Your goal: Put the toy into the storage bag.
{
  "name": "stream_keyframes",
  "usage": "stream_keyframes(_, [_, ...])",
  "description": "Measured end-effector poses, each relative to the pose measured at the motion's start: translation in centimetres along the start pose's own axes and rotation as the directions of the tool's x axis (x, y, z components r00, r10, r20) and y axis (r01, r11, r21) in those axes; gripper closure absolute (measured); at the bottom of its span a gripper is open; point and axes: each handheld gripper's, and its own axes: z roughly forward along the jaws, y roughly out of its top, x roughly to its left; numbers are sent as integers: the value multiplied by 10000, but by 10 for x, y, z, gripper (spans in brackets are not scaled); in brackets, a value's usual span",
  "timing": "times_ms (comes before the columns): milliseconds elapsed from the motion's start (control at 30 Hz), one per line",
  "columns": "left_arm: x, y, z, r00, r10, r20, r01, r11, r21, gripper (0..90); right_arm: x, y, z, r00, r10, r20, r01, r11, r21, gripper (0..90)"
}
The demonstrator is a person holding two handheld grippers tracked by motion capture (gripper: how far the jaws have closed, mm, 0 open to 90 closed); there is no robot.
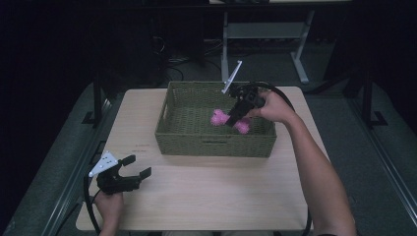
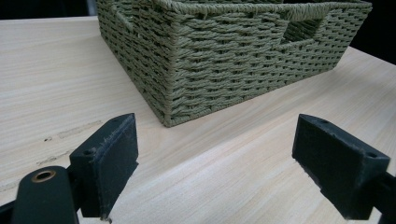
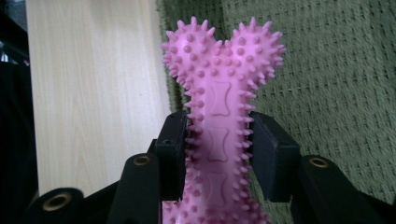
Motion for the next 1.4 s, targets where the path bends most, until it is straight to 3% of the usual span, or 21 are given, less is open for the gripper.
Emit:
stream_keyframes(700, [0, 0, 0, 10000, -5, -6, 5, 10000, 6, 139, -23, -4, 23, 9986, 515, -89, -513, 9985, 164, 577])
stream_keyframes(1400, [0, 0, 0, 10000, -19, 4, 19, 10000, -6, 139, -31, -10, 50, 9967, 760, -301, -746, 9961, 472, 577])
